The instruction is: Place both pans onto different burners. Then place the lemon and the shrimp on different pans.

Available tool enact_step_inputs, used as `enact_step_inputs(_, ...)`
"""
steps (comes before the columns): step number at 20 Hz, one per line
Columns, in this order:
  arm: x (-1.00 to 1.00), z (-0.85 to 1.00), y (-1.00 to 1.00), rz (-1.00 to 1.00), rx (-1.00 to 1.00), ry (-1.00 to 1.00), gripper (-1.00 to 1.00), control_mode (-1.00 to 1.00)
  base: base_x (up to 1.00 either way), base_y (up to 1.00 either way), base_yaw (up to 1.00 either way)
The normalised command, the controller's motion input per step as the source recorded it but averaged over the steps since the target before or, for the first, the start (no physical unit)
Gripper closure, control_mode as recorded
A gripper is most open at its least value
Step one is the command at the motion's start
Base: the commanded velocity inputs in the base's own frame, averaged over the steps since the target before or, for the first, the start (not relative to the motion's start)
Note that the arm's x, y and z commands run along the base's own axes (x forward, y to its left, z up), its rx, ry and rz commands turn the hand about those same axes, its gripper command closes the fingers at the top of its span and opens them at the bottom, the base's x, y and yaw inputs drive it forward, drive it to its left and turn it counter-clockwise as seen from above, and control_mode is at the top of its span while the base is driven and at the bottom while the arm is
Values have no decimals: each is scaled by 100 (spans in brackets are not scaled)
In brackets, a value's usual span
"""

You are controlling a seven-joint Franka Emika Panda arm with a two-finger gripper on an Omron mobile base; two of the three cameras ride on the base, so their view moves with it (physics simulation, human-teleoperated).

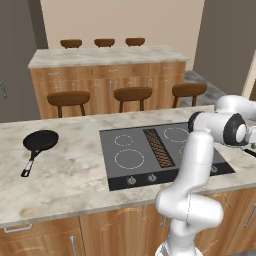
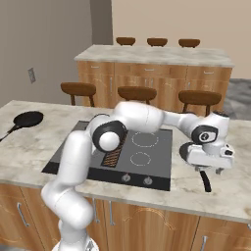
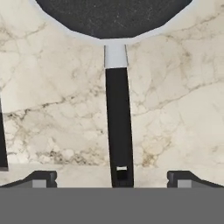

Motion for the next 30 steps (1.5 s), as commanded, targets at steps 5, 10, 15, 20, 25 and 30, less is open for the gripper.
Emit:
enact_step_inputs(5,9,-30,-7,0,0,1,-100,-100,0,0,0)
enact_step_inputs(10,2,-28,-1,0,0,4,-100,-100,0,0,0)
enact_step_inputs(15,0,-25,0,0,0,3,-100,-100,0,0,0)
enact_step_inputs(20,0,-30,0,0,0,4,-100,-100,0,0,0)
enact_step_inputs(25,0,-23,0,0,0,3,100,-100,0,0,0)
enact_step_inputs(30,0,-3,0,0,0,1,100,-100,0,0,0)
